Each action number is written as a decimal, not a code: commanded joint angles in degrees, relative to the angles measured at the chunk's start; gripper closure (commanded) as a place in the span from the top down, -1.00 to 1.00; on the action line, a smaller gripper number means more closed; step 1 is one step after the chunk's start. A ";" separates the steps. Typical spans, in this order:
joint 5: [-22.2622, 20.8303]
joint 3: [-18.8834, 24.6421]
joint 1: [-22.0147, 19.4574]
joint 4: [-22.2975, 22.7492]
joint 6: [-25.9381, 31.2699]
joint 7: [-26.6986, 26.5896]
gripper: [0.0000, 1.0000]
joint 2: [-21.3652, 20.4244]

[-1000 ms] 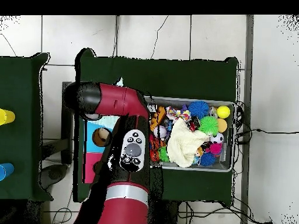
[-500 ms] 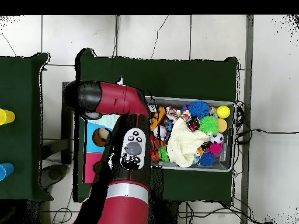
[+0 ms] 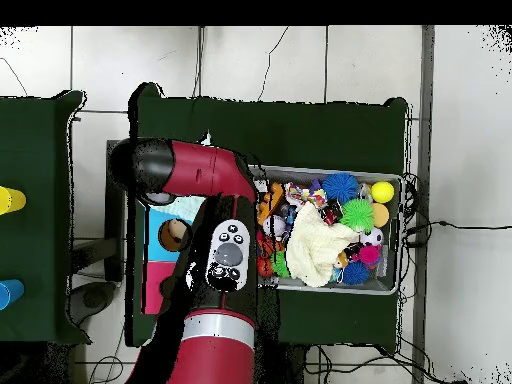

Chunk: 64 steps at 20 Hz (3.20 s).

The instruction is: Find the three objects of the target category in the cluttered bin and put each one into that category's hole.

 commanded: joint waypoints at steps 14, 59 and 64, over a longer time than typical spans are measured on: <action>0.85 1.78 -0.12 4.23 1.36 9.89 1.00 -7.38; -1.40 0.10 1.25 5.32 -1.14 10.38 -1.00 -6.21; -3.75 -2.08 0.91 2.05 5.34 9.26 -1.00 -4.95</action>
